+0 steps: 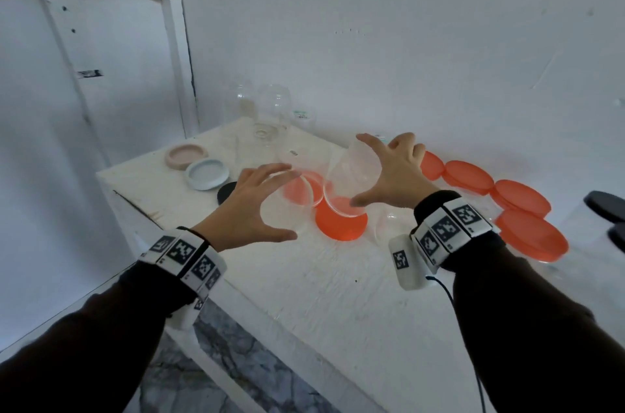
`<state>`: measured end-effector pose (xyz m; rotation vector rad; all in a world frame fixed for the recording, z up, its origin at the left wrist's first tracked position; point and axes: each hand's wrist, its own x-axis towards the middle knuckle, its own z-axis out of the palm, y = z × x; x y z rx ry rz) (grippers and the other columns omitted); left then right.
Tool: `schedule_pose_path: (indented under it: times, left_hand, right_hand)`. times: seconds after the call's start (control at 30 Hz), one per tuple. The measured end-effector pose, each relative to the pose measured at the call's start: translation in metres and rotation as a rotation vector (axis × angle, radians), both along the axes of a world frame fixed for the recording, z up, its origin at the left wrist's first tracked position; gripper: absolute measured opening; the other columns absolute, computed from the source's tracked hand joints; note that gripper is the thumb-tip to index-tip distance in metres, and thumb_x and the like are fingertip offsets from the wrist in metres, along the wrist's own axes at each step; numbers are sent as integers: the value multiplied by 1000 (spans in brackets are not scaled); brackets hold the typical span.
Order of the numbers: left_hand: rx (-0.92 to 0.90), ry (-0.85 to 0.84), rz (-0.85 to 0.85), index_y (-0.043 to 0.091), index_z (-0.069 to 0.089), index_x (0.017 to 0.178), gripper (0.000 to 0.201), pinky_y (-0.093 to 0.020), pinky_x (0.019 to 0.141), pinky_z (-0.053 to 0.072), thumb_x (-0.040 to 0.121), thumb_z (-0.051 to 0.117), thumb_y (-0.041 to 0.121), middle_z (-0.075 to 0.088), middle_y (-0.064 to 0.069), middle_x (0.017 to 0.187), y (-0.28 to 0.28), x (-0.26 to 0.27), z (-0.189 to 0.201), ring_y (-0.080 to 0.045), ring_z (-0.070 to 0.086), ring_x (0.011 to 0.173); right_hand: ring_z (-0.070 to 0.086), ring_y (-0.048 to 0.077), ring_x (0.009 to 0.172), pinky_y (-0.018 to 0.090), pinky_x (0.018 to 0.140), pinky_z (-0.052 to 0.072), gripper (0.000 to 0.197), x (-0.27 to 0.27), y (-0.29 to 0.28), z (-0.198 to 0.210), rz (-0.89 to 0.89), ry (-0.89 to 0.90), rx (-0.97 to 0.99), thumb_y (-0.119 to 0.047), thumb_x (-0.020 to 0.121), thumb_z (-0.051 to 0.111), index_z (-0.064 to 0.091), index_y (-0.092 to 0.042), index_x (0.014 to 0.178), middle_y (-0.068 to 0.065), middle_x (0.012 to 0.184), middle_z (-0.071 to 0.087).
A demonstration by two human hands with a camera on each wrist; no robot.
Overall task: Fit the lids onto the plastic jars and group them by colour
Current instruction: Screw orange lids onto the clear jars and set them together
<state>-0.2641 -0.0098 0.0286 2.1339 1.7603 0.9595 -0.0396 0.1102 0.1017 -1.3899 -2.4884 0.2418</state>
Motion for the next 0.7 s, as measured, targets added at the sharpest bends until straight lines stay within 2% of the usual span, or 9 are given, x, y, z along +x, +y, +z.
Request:
schedule_pose_path:
  times: [0.1, 0.2, 0.33, 0.43, 0.5, 0.57, 0.63, 0.7]
  left_hand:
    - [36, -26, 11, 45, 26, 136, 94, -31, 103, 20, 53, 62, 70, 24, 21, 139, 5, 10, 7, -13, 22, 128]
    - [79, -45, -2, 43, 28, 135, 93, -29, 101, 20, 53, 62, 69, 25, 22, 138, 10, 27, 16, -11, 23, 127]
    - [94, -133, -38, 45, 31, 132, 90, -27, 100, 20, 52, 66, 66, 26, 25, 136, 18, 58, 24, -7, 22, 124]
    - [110, -150, -77, 44, 32, 132, 91, -25, 101, 20, 51, 66, 66, 28, 21, 137, 26, 84, 27, -9, 23, 126]
    - [116, -155, -103, 42, 33, 133, 91, -25, 101, 22, 51, 66, 65, 29, 19, 137, 32, 103, 29, -10, 24, 126]
    - [127, -164, -134, 39, 35, 134, 92, -27, 102, 23, 52, 66, 65, 31, 17, 138, 38, 121, 29, -9, 24, 125]
    - [147, -167, -177, 39, 35, 135, 93, -32, 105, 24, 52, 67, 68, 32, 14, 140, 44, 139, 30, -10, 25, 127]
    - [164, -175, -230, 44, 33, 134, 93, -32, 105, 22, 53, 64, 75, 30, 20, 138, 48, 157, 32, -9, 23, 127]
  right_hand:
    - [20, 26, 109, 32, 92, 27, 104, 17, -9, 9, 2, 68, 50, -39, 51, 85, 25, -39, 136, 7, 119, 19]
    - [22, 27, 106, 34, 93, 31, 103, 38, -15, 12, -9, 150, 130, -27, 51, 85, 25, -28, 135, 11, 121, 19]
    - [25, 25, 103, 30, 90, 31, 97, 76, -23, 12, -37, 273, 182, -13, 52, 79, 24, -13, 132, 11, 124, 20]
    - [33, 26, 108, 35, 96, 39, 94, 108, -31, 8, -44, 426, 164, -5, 52, 79, 25, -7, 129, 5, 120, 20]
    - [38, 24, 110, 34, 97, 40, 96, 131, -37, 6, -68, 498, 145, -6, 53, 83, 27, -13, 131, 1, 119, 21]
    - [41, 17, 109, 26, 95, 38, 96, 153, -43, 5, -113, 530, 107, -14, 55, 86, 31, -23, 134, -2, 122, 24]
    - [41, 12, 111, 23, 94, 37, 95, 174, -51, 2, -169, 555, 93, -21, 55, 87, 33, -23, 133, -4, 125, 30]
    - [41, 10, 111, 19, 91, 38, 89, 194, -60, -3, -211, 573, 99, -25, 54, 87, 35, -20, 127, -2, 125, 36]
